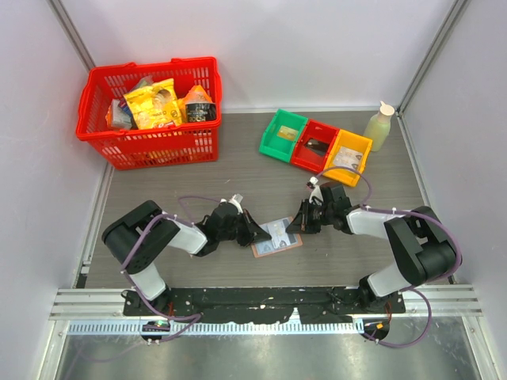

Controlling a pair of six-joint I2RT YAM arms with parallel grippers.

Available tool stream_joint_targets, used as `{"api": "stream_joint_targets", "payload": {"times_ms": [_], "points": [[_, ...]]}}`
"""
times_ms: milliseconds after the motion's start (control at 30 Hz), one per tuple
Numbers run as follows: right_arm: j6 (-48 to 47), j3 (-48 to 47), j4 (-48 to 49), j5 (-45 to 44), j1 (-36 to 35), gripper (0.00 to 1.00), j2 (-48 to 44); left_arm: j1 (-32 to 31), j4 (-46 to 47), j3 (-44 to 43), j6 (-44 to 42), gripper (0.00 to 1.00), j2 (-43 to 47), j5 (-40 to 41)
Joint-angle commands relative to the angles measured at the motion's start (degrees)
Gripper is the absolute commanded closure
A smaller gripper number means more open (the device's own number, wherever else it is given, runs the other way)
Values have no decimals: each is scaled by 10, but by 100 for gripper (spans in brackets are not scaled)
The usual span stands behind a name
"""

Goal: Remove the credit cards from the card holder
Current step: Remove the credit card from the card holder.

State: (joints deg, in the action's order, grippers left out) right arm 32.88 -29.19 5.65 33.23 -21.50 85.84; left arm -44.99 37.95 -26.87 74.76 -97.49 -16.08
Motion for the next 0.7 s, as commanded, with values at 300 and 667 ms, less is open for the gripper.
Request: {"api": "stream_joint_targets", "payload": {"times_ms": [300, 667], "points": [[-27, 13, -38, -52, 1, 94, -25, 0, -18, -1, -4, 100, 13, 14], [-19, 5, -9, -15, 1, 94, -38, 0, 12, -12, 6, 73, 6, 13]]}}
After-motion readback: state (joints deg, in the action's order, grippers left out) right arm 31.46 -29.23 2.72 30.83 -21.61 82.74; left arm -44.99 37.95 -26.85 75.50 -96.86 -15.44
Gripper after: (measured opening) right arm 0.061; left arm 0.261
